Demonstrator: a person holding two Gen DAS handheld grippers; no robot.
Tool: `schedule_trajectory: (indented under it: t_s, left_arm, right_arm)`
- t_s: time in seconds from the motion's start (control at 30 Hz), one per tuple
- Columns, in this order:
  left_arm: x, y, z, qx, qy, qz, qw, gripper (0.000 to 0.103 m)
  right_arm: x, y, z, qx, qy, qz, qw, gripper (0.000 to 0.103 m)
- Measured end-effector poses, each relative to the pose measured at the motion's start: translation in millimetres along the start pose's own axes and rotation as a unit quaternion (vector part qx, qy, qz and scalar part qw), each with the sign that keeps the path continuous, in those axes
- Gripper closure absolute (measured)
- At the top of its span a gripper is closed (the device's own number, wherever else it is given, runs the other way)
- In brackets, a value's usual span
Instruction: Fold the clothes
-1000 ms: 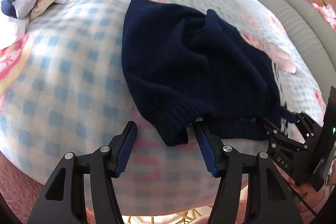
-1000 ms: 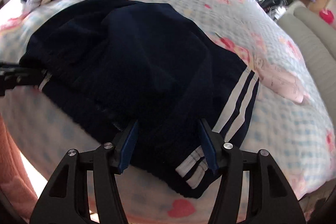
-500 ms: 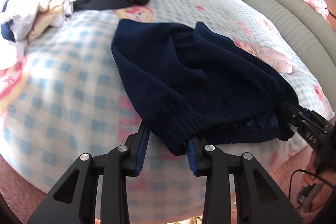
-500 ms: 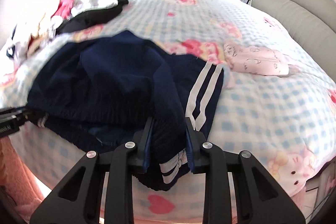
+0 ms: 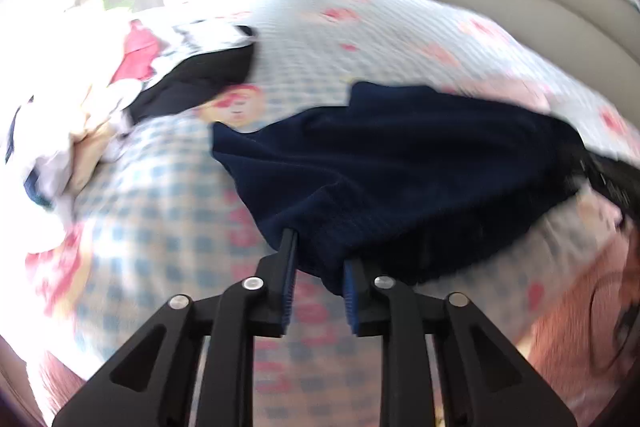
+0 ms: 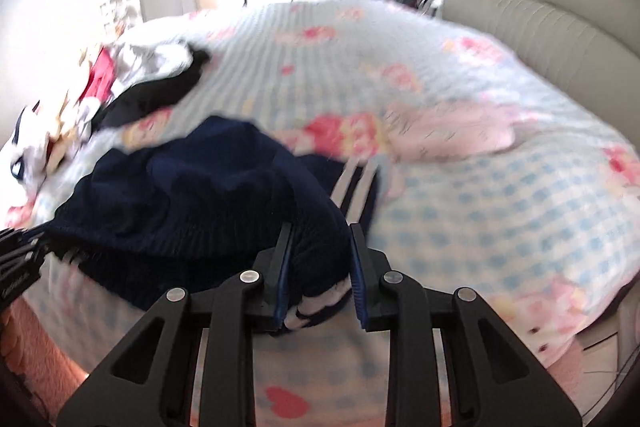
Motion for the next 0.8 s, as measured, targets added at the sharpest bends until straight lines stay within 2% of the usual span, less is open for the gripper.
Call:
schedule_trajectory:
  t_s: [0.07,0.13,0.2,0.27,0.3,0.37,0.5,0.53,0.57,0.63,0.7,0.73,0.77,0.8]
  left_arm:
    - [10,12,-7,0.012,0.02,0.033,0.9992,0.059]
    - [18,26,-9,0.011,0.041,0.063,0.9971,0.058]
    - [17,33,-7,-0.01,0.075,0.066,0.9949,0.057]
    - [8,32,-2,-0.046,0.118,0.053,0.9906,0.055]
    - [2,29,1,-0.064,0.147,0.044,0.9861,0.055]
    - [-10,22,9,-0.106,0.181,0.022,0.9776,0.05]
    - [-24,8,34,-0.195,0.221,-0.021,0.9555,0.049]
    - [-22,7,40,-0.212,0.224,-0.023,0.9511,0.049]
    - [-17,9,44,-0.219,0.217,-0.015,0.9511,0.049]
    - [3,17,39,-0.204,0.196,0.021,0.9589,0.049]
    - [25,26,32,-0.184,0.179,0.058,0.9649,0.049]
    - [32,33,26,-0.185,0.179,0.073,0.9637,0.049]
    - [38,40,22,-0.184,0.175,0.088,0.9632,0.049]
    - [44,45,22,-0.176,0.154,0.101,0.9671,0.05]
  right_arm:
    - [1,1,-13,0.0,0.027,0.012,1.0,0.078]
    - [6,17,-23,0.009,0.03,0.043,0.999,0.078]
    - [11,38,-27,0.02,0.02,0.08,0.996,0.078]
    - [14,55,-24,0.019,0.001,0.111,0.994,0.078]
    - [13,60,-21,0.024,-0.022,0.116,0.993,0.072]
    - [6,62,-7,0.026,-0.085,0.119,0.989,0.071]
    - [-20,41,9,0.011,-0.134,0.072,0.988,0.069]
    - [-24,33,8,0.02,-0.144,0.057,0.988,0.069]
    - [-29,25,8,0.031,-0.154,0.043,0.987,0.065]
    - [-30,12,0,0.06,-0.157,0.025,0.985,0.054]
    - [-14,12,-7,0.058,-0.122,0.04,0.99,0.051]
    - [-3,18,-7,0.049,-0.103,0.054,0.992,0.051]
    - [10,28,-8,0.048,-0.097,0.076,0.991,0.051]
    - [22,37,-9,0.047,-0.092,0.098,0.99,0.051]
Point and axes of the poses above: each gripper's, at about its wrist camera, not at the fingertips, and x roughly the way its jaws point, z to its left, y to its underside, the point moved 10 cm from there along x, roughly the way its jaws point
